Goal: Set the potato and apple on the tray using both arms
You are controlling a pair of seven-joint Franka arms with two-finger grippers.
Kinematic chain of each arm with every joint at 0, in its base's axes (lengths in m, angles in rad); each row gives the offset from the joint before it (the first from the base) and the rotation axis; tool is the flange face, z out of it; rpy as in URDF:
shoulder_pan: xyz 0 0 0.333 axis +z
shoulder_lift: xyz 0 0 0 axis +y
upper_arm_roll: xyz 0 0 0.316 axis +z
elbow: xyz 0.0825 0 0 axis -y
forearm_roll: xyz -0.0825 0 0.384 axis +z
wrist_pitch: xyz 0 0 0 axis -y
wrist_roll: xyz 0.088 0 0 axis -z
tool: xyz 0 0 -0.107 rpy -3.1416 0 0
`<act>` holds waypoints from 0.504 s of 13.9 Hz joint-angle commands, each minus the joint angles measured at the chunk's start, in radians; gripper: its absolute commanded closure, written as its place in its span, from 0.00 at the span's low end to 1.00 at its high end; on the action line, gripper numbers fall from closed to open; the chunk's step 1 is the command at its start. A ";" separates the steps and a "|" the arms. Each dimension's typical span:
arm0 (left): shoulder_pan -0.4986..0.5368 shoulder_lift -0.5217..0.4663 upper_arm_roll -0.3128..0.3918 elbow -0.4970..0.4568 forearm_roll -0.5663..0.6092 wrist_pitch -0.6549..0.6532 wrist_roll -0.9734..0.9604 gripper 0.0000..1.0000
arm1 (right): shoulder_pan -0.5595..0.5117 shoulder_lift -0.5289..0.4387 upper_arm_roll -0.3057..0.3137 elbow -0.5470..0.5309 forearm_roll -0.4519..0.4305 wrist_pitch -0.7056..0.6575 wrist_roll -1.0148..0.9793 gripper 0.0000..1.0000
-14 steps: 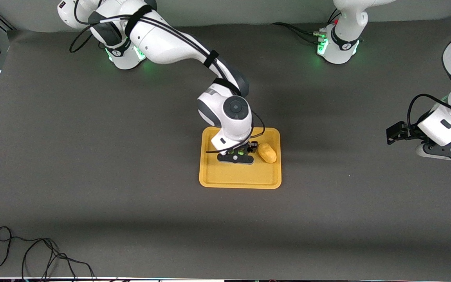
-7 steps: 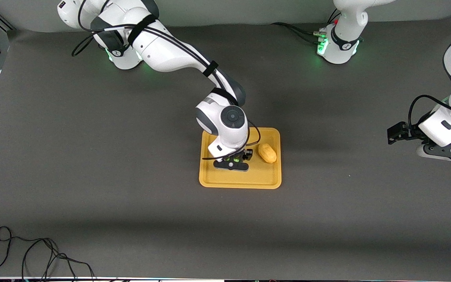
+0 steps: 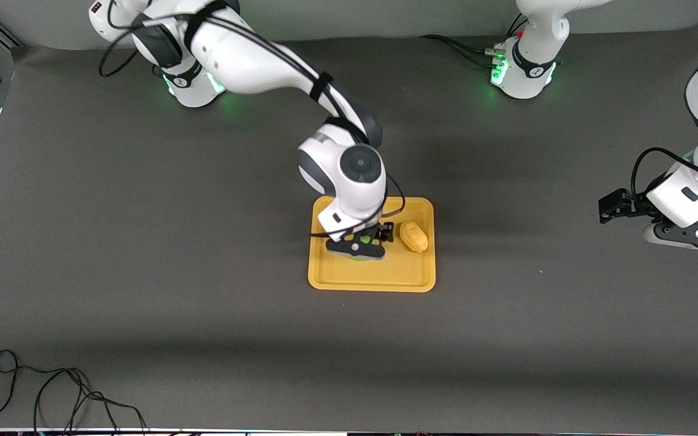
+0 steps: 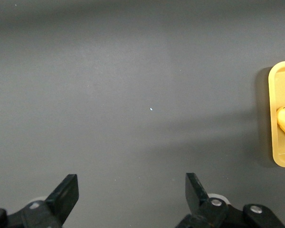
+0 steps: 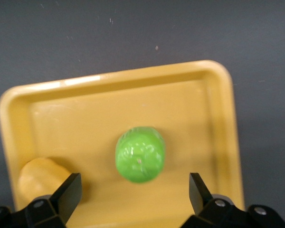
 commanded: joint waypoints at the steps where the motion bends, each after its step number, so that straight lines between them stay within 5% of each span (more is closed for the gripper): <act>1: 0.002 0.003 -0.003 0.006 -0.001 -0.012 0.015 0.00 | 0.000 -0.170 -0.009 0.000 0.018 -0.175 0.029 0.00; 7: 0.002 0.006 -0.005 0.008 -0.001 -0.010 0.015 0.00 | -0.114 -0.402 -0.011 -0.052 0.027 -0.465 -0.175 0.00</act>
